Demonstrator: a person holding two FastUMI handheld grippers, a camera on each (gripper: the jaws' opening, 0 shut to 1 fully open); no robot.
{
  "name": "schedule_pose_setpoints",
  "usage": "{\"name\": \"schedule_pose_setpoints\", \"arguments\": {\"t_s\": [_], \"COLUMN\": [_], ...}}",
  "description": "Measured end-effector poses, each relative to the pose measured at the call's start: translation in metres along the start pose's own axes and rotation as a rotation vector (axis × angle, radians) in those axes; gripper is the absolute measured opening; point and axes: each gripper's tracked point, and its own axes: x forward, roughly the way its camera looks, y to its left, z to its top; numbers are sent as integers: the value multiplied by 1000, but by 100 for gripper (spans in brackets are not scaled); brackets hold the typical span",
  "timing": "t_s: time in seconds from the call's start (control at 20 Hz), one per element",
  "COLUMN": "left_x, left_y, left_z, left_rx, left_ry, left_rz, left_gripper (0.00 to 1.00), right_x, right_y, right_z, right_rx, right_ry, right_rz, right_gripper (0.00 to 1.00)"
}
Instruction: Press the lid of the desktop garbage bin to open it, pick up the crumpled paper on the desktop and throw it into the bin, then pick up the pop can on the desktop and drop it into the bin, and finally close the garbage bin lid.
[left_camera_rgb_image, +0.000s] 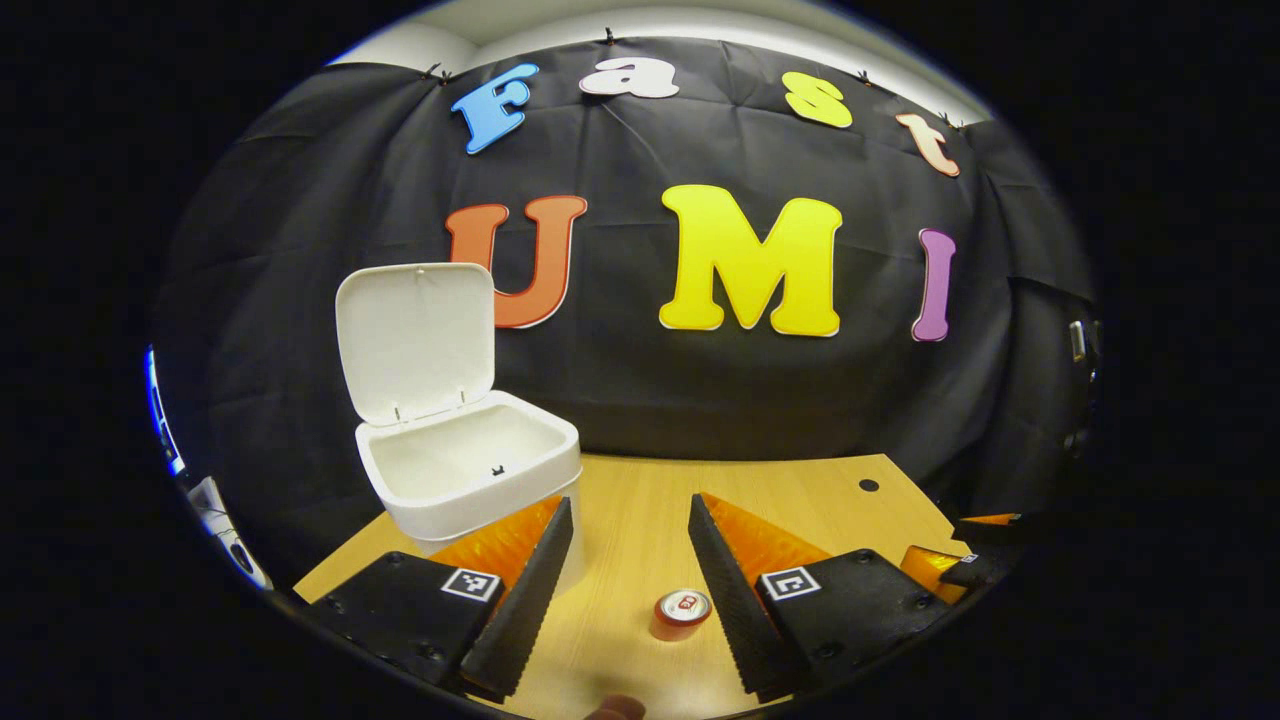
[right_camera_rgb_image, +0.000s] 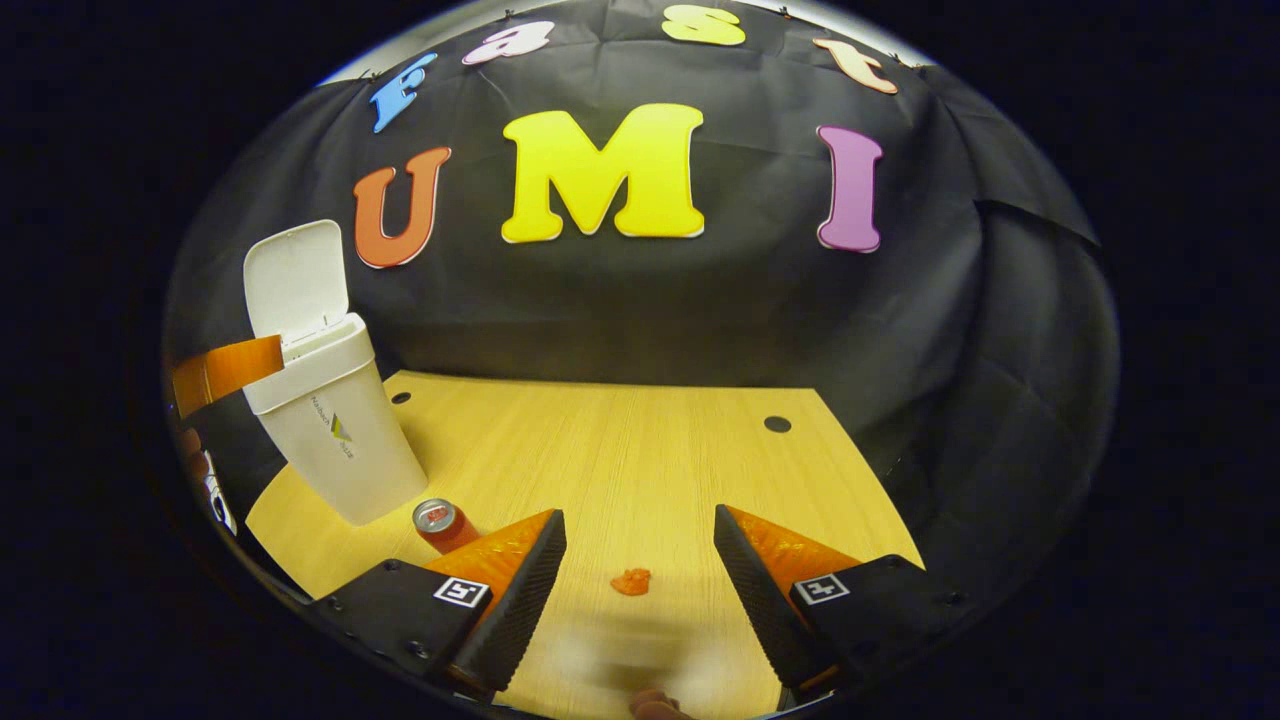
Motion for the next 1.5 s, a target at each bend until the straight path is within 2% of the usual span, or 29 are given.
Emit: {"name": "schedule_pose_setpoints", "arguments": {"t_s": [0.25, 0.35, 0.55, 0.8, 0.95, 1.1, 1.2, 1.25, 1.3, 1.5], "left_x": [-8, -11, -13, -15, -13, -13, -14, -15, -16, -20], "left_y": [7, 14, 11, 5, 8, 14, 22, 24, 25, 32], "left_z": [-5, -1, 3, 2, -2, -11, -17, -20, -23, -32], "left_rx": [57, 117, 203, 198, 197, 200, 202, 195, 186, 170], "left_ry": [-37, -76, -118, -109, -92, -65, -48, -37, -27, 1], "left_rz": [19, 49, 41, 14, 24, 45, 62, 68, 71, 92], "left_gripper": [93, 97, 97, 99, 99, 99, 99, 99, 99, 99], "right_x": [28, 46, 79, 107, 122, 133, 135, 136, 137, 140], "right_y": [0, -1, 2, 10, 11, 2, 3, 1, 4, 9], "right_z": [-46, -64, -95, -118, -138, -151, -157, -159, -159, -160], "right_rx": [-12, -30, -65, -56, -9, -35, -35, -35, -30, -37], "right_ry": [139, 185, 276, 367, 450, 504, 522, 533, 539, 553], "right_rz": [-5, -14, -16, 6, 13, -19, -6, -6, 6, 23], "right_gripper": [94, 95, 94, 94, 94, 94, 94, 89, 79, 70]}}
